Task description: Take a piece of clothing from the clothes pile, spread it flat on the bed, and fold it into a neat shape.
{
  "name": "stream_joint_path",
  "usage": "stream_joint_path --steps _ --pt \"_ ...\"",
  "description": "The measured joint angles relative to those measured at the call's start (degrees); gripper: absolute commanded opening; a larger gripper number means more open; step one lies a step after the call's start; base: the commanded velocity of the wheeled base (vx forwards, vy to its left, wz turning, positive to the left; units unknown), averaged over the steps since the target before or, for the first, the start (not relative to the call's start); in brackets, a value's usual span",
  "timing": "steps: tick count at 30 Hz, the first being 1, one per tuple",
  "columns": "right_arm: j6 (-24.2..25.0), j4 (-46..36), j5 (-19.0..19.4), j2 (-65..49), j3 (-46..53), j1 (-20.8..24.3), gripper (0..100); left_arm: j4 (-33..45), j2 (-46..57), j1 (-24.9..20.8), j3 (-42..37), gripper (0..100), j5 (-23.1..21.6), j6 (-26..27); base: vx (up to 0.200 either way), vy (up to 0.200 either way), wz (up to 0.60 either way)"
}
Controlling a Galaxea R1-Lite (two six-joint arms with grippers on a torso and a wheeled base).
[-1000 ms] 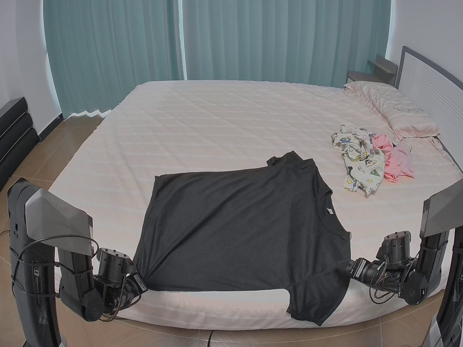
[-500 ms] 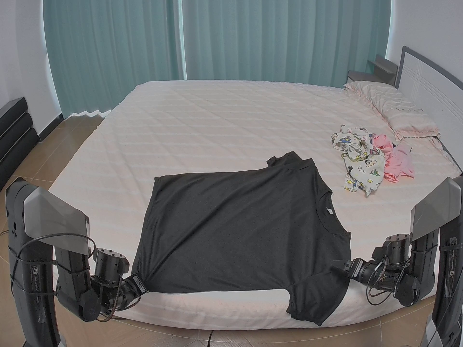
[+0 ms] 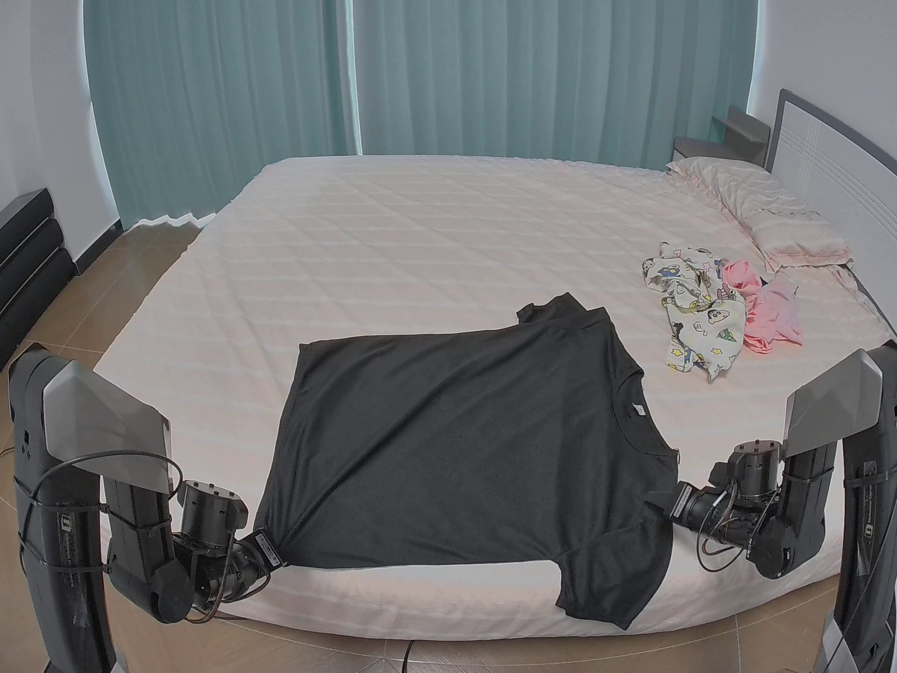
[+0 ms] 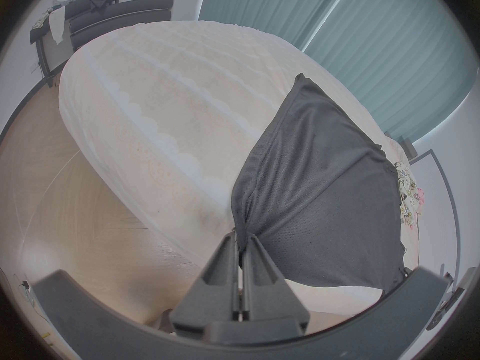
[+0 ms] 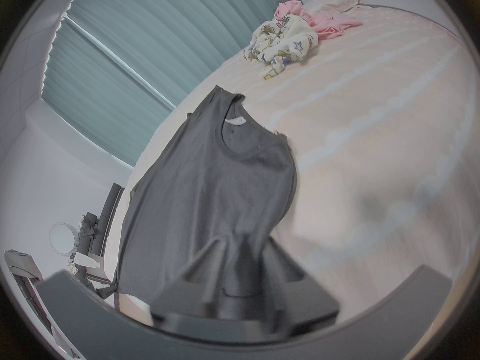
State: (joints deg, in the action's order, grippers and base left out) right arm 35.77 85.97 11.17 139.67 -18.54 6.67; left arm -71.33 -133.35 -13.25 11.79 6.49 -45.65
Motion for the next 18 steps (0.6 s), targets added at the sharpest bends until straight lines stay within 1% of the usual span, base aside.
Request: stream_joint_path --steps 5,8,12,16,17,18 --pt "-0.40 -1.21 0.00 -0.22 -3.97 -1.11 0 0.00 0.04 -0.02 0.00 0 0.00 0.02 0.000 0.000 0.00" --pt "-2.07 -2.97 0.16 -0.26 -6.90 -1.88 0 0.02 0.04 -0.02 0.00 0 0.00 0.02 0.000 0.000 0.00" --pt "-4.99 -6.13 1.63 -0.11 -11.72 -3.15 0 0.05 0.04 -0.02 0.00 0 -0.02 0.04 0.000 0.000 0.00" --pt "-6.79 -9.41 3.11 0.05 -15.91 -3.83 0 0.05 0.04 -0.02 0.06 0 -0.02 0.04 0.000 0.000 0.00" --pt "-7.33 -10.07 3.25 0.11 -16.71 -3.83 100 0.05 0.04 -0.02 0.06 0 -0.02 0.06 0.000 0.000 0.00" --pt "-7.77 -10.95 3.41 0.20 -17.51 -3.78 100 0.05 0.04 -0.02 0.09 0 -0.02 0.04 0.000 0.000 0.00"
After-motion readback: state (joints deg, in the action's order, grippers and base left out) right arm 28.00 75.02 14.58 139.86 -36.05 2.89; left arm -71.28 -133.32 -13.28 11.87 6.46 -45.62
